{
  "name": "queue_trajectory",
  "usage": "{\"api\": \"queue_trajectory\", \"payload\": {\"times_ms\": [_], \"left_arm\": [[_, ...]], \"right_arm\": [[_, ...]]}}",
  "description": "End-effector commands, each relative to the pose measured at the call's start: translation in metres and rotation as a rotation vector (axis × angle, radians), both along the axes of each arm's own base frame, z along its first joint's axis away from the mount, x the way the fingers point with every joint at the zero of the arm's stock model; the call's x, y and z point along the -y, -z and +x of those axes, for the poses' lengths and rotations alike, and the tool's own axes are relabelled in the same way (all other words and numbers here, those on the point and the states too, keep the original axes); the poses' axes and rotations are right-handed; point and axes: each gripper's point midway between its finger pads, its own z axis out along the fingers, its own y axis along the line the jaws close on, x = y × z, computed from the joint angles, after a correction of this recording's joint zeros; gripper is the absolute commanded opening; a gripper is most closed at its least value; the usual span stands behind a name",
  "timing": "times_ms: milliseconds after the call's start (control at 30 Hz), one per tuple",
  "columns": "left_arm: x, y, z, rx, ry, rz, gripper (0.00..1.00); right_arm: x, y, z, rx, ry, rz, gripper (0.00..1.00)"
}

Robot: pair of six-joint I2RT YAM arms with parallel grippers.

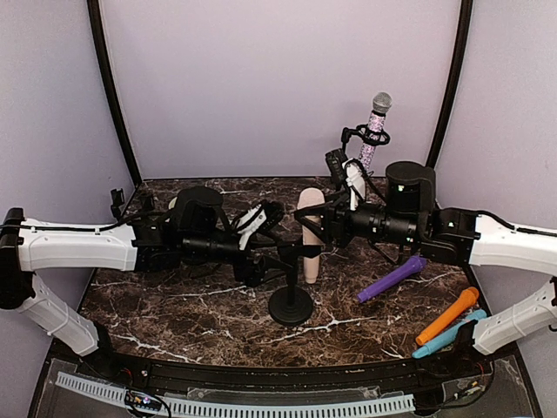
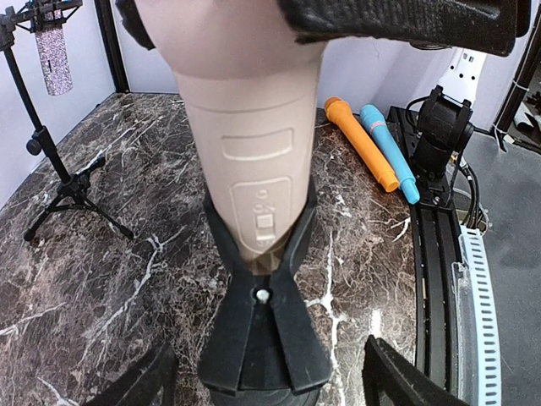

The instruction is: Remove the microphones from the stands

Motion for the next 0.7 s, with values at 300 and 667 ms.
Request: {"api": "queue_trajectory", "payload": {"times_ms": [300,667], "left_arm": [[0.0053,-0.0200,0.0049,0.049,-0.016,-0.045,0.74],[0.0016,-0.0199,0.0049,0.073,-0.016,-0.026,0.25]], "right_arm": [[0.0015,-0.0272,-0.0030,0.028,-0.011,0.108,0.33],[0.0046,-0.0275,-0.0011,0.028,0.006,0.108,0.32]]}}
